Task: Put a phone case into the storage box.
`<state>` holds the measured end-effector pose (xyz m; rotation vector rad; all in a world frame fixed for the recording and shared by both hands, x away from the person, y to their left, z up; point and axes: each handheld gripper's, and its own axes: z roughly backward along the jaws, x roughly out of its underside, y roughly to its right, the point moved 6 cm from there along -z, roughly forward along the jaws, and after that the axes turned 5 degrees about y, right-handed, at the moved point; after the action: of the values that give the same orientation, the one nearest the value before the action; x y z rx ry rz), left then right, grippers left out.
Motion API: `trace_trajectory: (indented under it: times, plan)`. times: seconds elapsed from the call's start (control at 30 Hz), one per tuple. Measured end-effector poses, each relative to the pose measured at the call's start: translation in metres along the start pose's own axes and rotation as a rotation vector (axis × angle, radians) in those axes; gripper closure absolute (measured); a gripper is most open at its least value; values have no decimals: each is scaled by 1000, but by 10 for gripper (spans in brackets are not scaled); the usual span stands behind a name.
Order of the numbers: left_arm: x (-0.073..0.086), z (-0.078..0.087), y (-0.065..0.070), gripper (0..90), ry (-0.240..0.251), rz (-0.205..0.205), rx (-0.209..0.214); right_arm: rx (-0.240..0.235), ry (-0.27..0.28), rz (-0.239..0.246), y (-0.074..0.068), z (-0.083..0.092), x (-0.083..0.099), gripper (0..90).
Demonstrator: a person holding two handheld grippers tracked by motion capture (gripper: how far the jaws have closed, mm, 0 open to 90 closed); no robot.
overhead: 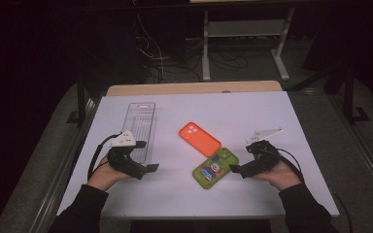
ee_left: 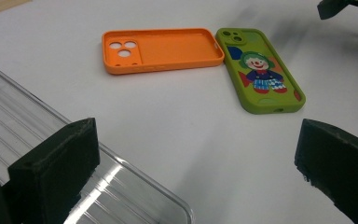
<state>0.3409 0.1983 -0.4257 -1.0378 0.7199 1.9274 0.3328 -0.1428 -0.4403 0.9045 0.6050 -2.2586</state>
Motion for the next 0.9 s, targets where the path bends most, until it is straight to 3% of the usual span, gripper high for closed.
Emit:
trace_trajectory:
  times: [0.43, 0.9]
  plan:
    - [-1, -1, 0, 0, 7, 10, 1, 3, -13, 31, 3, -15, -30, 16]
    - [-2, 0, -1, 0, 17, 8, 4, 5, -28, 21, 4, -41, -62, 12]
